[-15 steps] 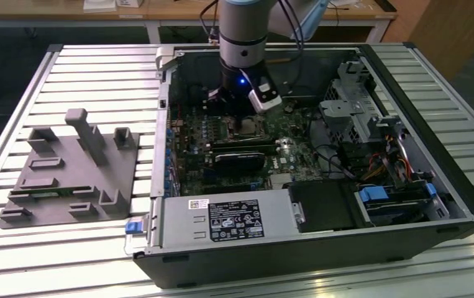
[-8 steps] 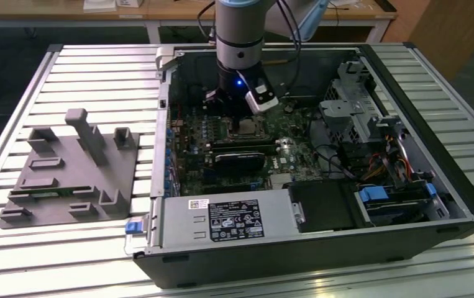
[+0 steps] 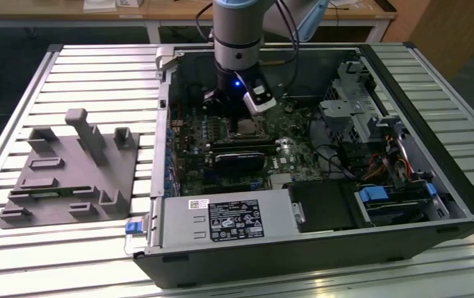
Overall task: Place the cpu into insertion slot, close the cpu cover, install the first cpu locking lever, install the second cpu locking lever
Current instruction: 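Close the cpu cover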
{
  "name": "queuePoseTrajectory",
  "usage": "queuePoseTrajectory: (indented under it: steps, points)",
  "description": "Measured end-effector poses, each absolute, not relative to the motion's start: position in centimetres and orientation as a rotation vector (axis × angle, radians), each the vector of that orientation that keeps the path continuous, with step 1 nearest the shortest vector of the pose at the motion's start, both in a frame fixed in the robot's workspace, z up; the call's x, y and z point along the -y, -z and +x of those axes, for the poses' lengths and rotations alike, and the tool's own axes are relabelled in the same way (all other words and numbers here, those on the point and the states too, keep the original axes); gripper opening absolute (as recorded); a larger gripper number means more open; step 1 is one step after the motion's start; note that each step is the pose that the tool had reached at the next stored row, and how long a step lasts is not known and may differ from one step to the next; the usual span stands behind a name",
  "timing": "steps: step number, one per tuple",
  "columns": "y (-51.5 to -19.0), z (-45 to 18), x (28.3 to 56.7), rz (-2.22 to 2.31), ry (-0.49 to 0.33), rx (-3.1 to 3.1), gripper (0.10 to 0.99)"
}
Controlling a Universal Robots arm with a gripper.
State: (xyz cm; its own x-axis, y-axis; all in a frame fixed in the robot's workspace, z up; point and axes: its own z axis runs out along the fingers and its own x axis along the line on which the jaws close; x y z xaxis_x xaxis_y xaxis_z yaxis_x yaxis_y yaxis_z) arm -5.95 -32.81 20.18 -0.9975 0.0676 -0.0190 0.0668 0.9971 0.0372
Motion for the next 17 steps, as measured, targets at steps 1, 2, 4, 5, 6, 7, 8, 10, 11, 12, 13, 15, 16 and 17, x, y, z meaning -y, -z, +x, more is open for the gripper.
queuePoseTrajectory:
  steps: [1, 2, 4, 5, 6, 7, 8, 10, 11, 12, 13, 15, 16, 17]
  points:
    - [-20.17, -6.00, 32.81, 0.105, -0.057, -3.119, 0.106]
    - [-20.16, -6.04, 32.81, 0.105, -0.057, -3.119, 0.106]
    - [-20.14, -6.15, 32.80, 0.105, -0.058, -3.119, 0.106]
    - [-20.13, -6.23, 32.80, 0.105, -0.058, -3.119, 0.106]
    - [-20.14, -6.26, 32.81, 0.105, -0.057, -3.119, 0.106]
    - [-20.13, -6.27, 32.81, 0.105, -0.057, -3.119, 0.106]
    - [-20.12, -6.27, 32.81, 0.104, -0.057, -3.119, 0.106]
    - [-20.09, -6.27, 32.81, 0.100, -0.057, -3.119, 0.106]
    - [-20.08, -6.27, 32.81, 0.097, -0.057, -3.119, 0.106]
    - [-20.06, -6.27, 32.81, 0.094, -0.057, -3.120, 0.106]
    - [-20.05, -6.25, 32.80, 0.090, -0.057, -3.120, 0.106]
    - [-20.03, -6.17, 32.80, 0.078, -0.057, -3.120, 0.106]
    - [-20.01, -6.11, 32.80, 0.072, -0.058, -3.120, 0.106]
    - [-20.01, -6.04, 32.80, 0.064, -0.058, -3.121, 0.106]
